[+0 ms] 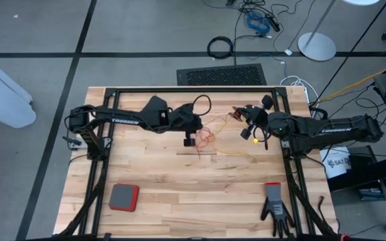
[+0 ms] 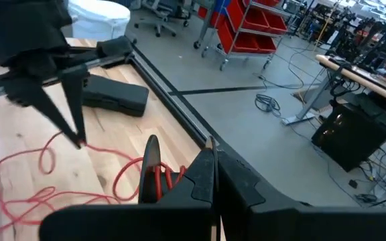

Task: Coil cords
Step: Uncoil the red wire from the spool

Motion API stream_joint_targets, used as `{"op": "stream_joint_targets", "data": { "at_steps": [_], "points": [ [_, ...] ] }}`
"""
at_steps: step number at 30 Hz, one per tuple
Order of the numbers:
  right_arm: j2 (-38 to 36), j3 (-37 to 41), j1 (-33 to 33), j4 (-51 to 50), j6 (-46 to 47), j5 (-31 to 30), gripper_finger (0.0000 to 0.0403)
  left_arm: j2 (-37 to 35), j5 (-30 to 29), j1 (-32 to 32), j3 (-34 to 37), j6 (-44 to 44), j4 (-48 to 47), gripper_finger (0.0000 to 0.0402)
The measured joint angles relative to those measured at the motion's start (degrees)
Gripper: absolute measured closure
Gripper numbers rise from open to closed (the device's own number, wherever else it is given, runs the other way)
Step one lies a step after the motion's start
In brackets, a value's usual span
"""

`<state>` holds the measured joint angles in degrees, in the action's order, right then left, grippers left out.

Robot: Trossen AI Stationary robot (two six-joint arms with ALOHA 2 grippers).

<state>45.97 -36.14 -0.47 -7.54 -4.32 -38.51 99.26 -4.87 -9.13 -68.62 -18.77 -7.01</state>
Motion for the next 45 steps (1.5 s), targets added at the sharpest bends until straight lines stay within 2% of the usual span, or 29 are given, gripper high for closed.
{"op": "stream_joint_targets", "data": {
  "at_steps": [9,12,18,24,29,33,38,45],
  "points": [
    [-0.5,0.0,0.0,0.0,0.3,1.3,0.0403,0.0,2.3,0.0,0.4,-1.0,2.5,0.0249],
    [-0.5,0.0,0.0,0.0,0.3,1.3,0.0403,0.0,4.2,0.0,0.5,0.7,5.7,0.0225],
    [-0.5,0.0,0.0,2.1,0.3,2.7,0.0403,0.9,14.6,0.1,1.8,7.6,22.0,0.0219],
    [-0.4,0.0,0.0,6.5,-1.1,5.0,0.0403,7.0,14.9,0.6,1.9,14.0,38.1,0.0219],
    [-0.4,0.0,0.3,8.5,-1.3,5.9,0.0403,13.2,14.4,0.6,1.9,23.2,52.5,0.0219],
    [-0.4,0.0,0.3,8.6,-1.4,5.9,0.0403,16.6,14.3,0.0,1.9,29.4,60.5,0.0219],
    [-0.4,0.0,0.3,8.7,-2.0,5.9,0.0403,17.8,14.9,-0.6,1.9,33.3,63.1,0.0219],
    [-0.3,0.0,0.3,9.6,-2.3,5.9,0.0403,17.8,14.8,-0.9,1.3,33.5,63.4,0.0219]
  ]
}}
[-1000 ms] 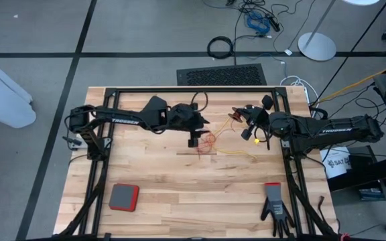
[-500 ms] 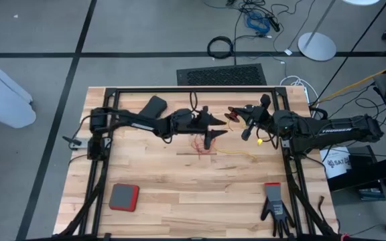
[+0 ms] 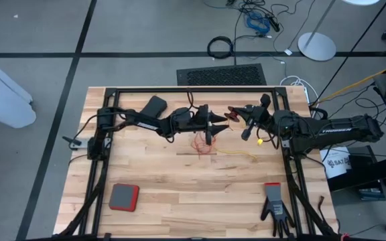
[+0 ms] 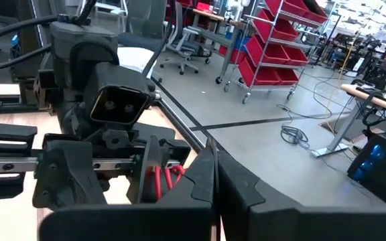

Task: Coil cords
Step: Uncoil the red wire from the spool

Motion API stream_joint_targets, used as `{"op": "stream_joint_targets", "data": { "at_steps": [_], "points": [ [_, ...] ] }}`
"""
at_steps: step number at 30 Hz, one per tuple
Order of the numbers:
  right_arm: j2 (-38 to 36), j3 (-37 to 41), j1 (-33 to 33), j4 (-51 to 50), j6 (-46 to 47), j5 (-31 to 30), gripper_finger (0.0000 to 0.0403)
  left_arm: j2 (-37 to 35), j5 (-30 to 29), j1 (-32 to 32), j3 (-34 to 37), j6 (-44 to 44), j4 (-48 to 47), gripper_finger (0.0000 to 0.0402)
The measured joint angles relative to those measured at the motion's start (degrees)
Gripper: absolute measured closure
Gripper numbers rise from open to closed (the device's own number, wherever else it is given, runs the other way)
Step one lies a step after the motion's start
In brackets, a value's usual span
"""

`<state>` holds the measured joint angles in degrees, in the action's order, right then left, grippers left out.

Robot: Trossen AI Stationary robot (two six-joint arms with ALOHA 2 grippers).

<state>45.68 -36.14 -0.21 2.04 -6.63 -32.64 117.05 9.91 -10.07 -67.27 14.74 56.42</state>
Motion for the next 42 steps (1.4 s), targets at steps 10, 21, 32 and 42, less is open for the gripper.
{"op": "stream_joint_targets", "data": {
  "at_steps": [10,21,32,42],
  "points": [
    [4.3,0.0,0.1,5.2,-0.3,3.0,0.0403,0.0,0.0,0.0,-1.5,-0.1,-1.9,0.0226],
    [4.9,0.0,0.1,5.8,-1.1,2.7,0.0403,0.0,0.2,0.0,-1.5,-1.8,-5.9,0.0283],
    [4.9,0.0,0.1,3.9,-1.0,2.7,0.0403,0.0,1.2,-0.3,-1.5,-3.5,-5.9,0.0287],
    [4.9,0.0,0.1,3.8,-1.5,2.7,0.0403,0.0,2.4,-1.6,-0.6,-4.2,-6.5,0.0383]
  ]
}}
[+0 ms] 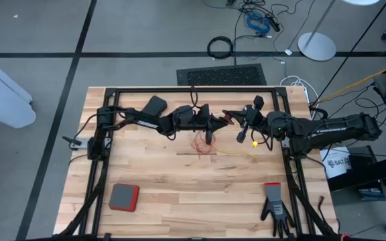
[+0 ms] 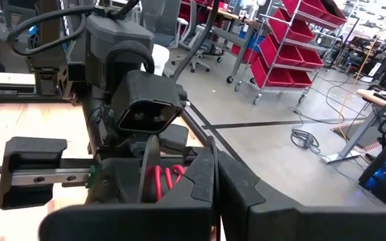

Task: Coil cords
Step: Uncoil the red wire from the spool

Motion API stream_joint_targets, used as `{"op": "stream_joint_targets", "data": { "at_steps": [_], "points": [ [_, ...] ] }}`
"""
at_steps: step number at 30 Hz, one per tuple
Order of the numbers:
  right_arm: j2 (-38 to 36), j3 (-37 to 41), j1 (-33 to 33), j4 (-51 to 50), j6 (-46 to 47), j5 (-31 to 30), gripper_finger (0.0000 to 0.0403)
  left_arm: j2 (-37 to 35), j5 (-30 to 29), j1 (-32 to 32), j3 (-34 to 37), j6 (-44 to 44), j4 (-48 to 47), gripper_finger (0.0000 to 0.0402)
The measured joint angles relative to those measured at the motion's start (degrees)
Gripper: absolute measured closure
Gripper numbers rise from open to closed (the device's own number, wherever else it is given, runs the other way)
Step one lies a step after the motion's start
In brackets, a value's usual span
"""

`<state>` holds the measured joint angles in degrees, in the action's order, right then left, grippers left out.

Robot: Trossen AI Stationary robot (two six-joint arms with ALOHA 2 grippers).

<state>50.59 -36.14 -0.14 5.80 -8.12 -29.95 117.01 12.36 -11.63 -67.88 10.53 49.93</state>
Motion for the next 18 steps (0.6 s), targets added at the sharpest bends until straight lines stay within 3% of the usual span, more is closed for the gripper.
{"op": "stream_joint_targets", "data": {
  "at_steps": [11,18],
  "points": [
    [0.1,0.0,0.0,0.5,1.4,0.0,0.0403,0.0,-1.6,1.6,-0.9,-4.0,0.1,0.0398],
    [3.8,0.0,0.0,4.2,0.5,-3.5,0.0403,0.0,-2.3,3.8,-3.0,-5.6,-2.9,0.0400]
  ]
}}
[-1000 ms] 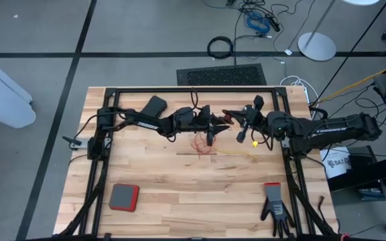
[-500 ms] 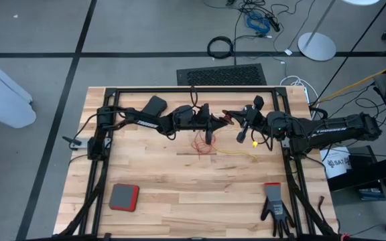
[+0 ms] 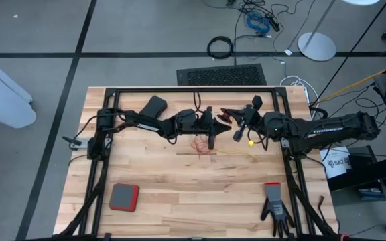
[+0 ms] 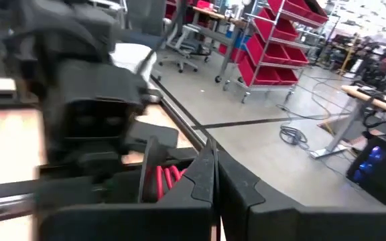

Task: Coil cords
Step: Uncoil the red wire from the spool

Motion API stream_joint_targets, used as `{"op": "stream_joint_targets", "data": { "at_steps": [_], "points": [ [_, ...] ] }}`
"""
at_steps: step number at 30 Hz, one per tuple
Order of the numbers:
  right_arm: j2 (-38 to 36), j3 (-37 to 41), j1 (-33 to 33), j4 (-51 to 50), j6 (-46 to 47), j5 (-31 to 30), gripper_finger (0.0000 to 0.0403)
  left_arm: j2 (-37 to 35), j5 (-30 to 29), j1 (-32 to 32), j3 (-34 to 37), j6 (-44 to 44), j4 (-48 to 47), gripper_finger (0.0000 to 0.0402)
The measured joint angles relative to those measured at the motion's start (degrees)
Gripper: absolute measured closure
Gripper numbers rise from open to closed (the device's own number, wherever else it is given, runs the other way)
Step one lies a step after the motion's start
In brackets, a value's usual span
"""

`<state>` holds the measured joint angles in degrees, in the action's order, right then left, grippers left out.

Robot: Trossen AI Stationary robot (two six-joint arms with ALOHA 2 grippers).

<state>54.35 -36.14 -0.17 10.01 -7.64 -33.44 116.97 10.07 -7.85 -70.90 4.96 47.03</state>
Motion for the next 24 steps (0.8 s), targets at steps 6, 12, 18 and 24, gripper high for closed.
{"op": "stream_joint_targets", "data": {
  "at_steps": [6,12,18,24],
  "points": [
    [4.6,0.0,-0.5,1.2,-2.1,-4.3,0.0403,0.0,0.0,1.9,-1.0,-1.4,-1.6,0.0401],
    [4.7,0.0,-0.9,-4.2,-0.5,-4.6,0.0403,-1.7,0.1,1.9,-1.0,-2.6,-6.7,0.0401],
    [2.4,0.0,-0.9,-11.0,2.2,-5.8,0.0403,-6.7,-0.8,1.7,-0.9,-7.9,-13.4,0.0401],
    [-1.2,0.0,-0.7,-15.0,3.4,-5.8,0.0403,-12.7,-7.1,1.6,-0.9,-16.3,-26.1,0.0401]
  ]
}}
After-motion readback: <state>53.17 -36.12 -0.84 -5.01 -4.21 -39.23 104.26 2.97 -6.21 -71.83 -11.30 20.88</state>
